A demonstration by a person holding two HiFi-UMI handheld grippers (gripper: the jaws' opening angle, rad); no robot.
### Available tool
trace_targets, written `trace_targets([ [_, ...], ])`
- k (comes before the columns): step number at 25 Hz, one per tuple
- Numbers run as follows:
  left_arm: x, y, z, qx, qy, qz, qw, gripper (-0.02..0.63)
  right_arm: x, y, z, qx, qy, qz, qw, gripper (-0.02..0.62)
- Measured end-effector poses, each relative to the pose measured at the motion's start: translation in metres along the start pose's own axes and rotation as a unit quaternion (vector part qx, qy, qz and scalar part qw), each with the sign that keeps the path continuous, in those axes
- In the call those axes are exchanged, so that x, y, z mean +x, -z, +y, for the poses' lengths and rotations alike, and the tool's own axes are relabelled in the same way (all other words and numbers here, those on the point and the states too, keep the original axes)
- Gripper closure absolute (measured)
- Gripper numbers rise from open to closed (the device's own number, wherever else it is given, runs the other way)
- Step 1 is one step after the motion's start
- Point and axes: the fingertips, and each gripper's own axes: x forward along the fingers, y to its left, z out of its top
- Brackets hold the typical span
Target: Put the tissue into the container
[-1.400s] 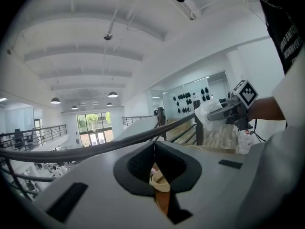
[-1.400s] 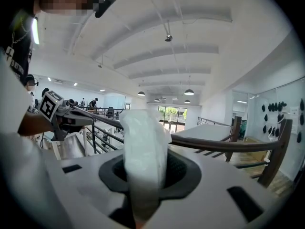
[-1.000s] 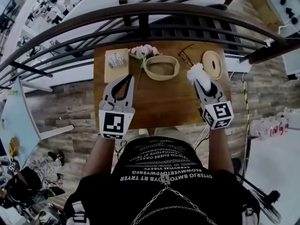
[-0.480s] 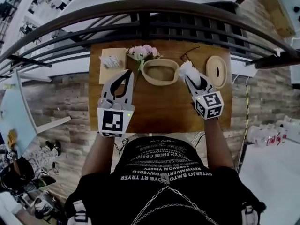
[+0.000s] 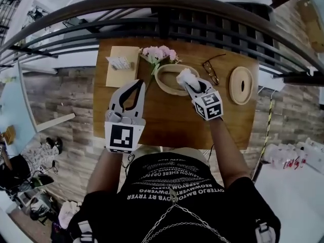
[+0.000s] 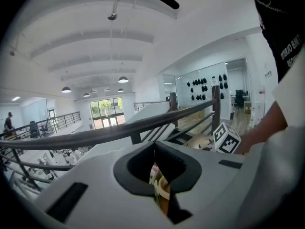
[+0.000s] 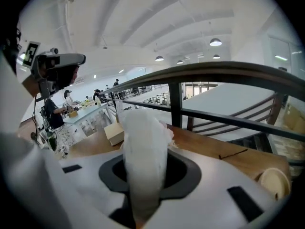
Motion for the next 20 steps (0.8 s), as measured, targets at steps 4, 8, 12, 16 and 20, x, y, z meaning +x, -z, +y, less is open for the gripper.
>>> trace_targets([
  [4, -0.007, 0.008, 0.001, -0.005, -0.011, 0.009, 0.9999, 0.578, 0.026, 0.016, 0.003, 0.002, -0.015, 0.024, 1.0, 0.48],
  [8, -0.017, 0.017, 0.005, -0.007, -0.021, 0.021, 0.9995, 0.578, 0.052, 0.028, 0.005, 0.003, -0.032, 0.056, 0.998, 0.479],
  [12, -0.025, 0.024, 0.01, -0.008, -0.031, 0.029, 0.9991, 0.578, 0.08, 0.048, 0.001, -0.018, -0.028, 0.125, 0.992, 0.479],
  [16, -0.037, 0.02, 0.012, -0.009, -0.038, 0.031, 0.9988, 0.578, 0.089, 0.061, 0.003, -0.08, -0.009, 0.19, 0.979, 0.476],
  [20, -0.046, 0.017, 0.015, 0.002, -0.034, 0.026, 0.9991, 0.578, 0.099, 0.067, 0.008, -0.081, -0.026, 0.196, 0.977, 0.422],
])
